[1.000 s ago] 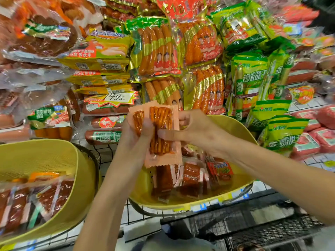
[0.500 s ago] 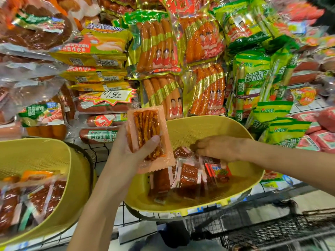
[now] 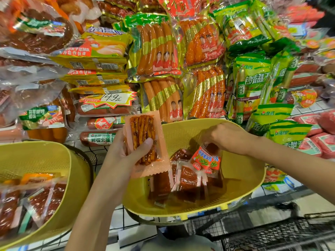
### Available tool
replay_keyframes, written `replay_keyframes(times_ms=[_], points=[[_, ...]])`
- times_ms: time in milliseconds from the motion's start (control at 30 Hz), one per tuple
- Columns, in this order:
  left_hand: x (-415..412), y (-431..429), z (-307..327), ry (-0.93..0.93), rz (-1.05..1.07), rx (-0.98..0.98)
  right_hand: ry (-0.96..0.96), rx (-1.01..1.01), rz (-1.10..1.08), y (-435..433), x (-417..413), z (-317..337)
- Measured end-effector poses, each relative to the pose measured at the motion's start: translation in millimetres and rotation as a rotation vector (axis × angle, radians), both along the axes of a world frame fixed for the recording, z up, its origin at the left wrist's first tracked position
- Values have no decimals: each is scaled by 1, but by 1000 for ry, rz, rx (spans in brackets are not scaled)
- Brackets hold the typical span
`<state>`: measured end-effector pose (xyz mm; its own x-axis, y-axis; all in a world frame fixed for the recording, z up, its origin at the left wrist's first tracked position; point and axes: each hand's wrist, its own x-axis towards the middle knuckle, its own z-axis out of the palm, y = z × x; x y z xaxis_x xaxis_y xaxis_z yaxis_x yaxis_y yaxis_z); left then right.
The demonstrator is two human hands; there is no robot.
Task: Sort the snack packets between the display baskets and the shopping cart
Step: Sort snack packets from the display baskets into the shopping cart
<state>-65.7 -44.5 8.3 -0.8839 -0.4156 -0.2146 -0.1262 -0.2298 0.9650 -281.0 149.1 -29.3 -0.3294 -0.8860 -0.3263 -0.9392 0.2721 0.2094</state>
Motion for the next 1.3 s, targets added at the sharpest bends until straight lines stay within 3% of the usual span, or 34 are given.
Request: replay_keyframes(times_ms=[67,133,233,300,367,467,600,667,733,800,933,1000,1300], points=[[0,0,0,-5,3,10,18,-120,-13,7,8,8],[0,0,1,-18,18,25,-102,-328,-85,11,16,22],[2,1,-1,-26,55,53,-289,-801,-299,16,36,46],[0,6,-2,-35,94,48,-206,-1087,-358,14,58,57],[-3,15,-3,-52,117,23,-46,-1240,-249,2,91,61],[-8,30,-3,-8,81,98,15,-1279,-48,-23,135,54],[-11,35,6,47,113,244,-63,-1188,-6,-42,158,45],[-11,31,5,42,154,213,-292,-1198,19,-40,159,47],[-9,26,2,29,176,195,-545,-1209,-100,-30,142,52],[-5,19,1,21,176,190,-479,-1054,-357,-17,105,56],[-1,12,2,40,172,195,-369,74,-578,-6,45,23],[-1,12,2,37,157,202,-353,333,-567,-9,39,2],[-2,11,2,27,141,228,-326,402,-569,-43,66,-18]])
